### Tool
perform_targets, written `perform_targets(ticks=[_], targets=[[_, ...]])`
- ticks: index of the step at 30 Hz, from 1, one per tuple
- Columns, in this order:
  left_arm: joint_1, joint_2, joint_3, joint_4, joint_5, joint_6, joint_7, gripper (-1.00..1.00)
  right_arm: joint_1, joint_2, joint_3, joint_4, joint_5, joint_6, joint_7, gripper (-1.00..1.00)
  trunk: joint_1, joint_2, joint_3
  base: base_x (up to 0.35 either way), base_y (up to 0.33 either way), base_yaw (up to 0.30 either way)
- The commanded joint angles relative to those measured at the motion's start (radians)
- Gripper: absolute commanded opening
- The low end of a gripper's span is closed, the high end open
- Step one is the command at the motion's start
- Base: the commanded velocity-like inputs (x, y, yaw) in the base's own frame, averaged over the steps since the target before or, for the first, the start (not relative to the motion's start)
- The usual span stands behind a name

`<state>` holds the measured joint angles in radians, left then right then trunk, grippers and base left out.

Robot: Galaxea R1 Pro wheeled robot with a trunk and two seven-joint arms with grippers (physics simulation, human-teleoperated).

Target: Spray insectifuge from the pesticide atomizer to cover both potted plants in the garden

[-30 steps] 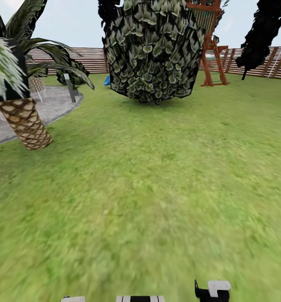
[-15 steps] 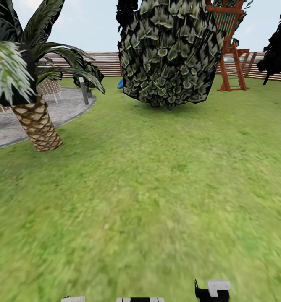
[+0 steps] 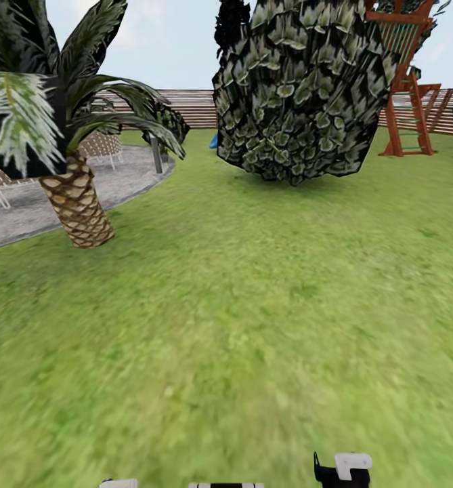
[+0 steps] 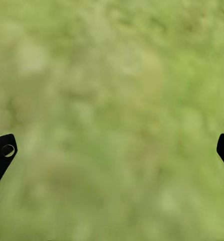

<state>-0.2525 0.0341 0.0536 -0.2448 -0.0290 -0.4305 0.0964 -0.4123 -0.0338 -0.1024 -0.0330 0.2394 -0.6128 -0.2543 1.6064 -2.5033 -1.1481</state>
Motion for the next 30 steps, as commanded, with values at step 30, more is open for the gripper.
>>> perform_targets(ticks=[30], targets=[[-0.001, 0.000, 0.005, 0.001, -0.003, -0.004, -0.001, -1.00, 0.000, 0.000, -0.007, 0.002, 0.011, -0.002, -0.002, 1.00, 0.000, 0.000, 0.020, 0.316, -0.177, 0.113]])
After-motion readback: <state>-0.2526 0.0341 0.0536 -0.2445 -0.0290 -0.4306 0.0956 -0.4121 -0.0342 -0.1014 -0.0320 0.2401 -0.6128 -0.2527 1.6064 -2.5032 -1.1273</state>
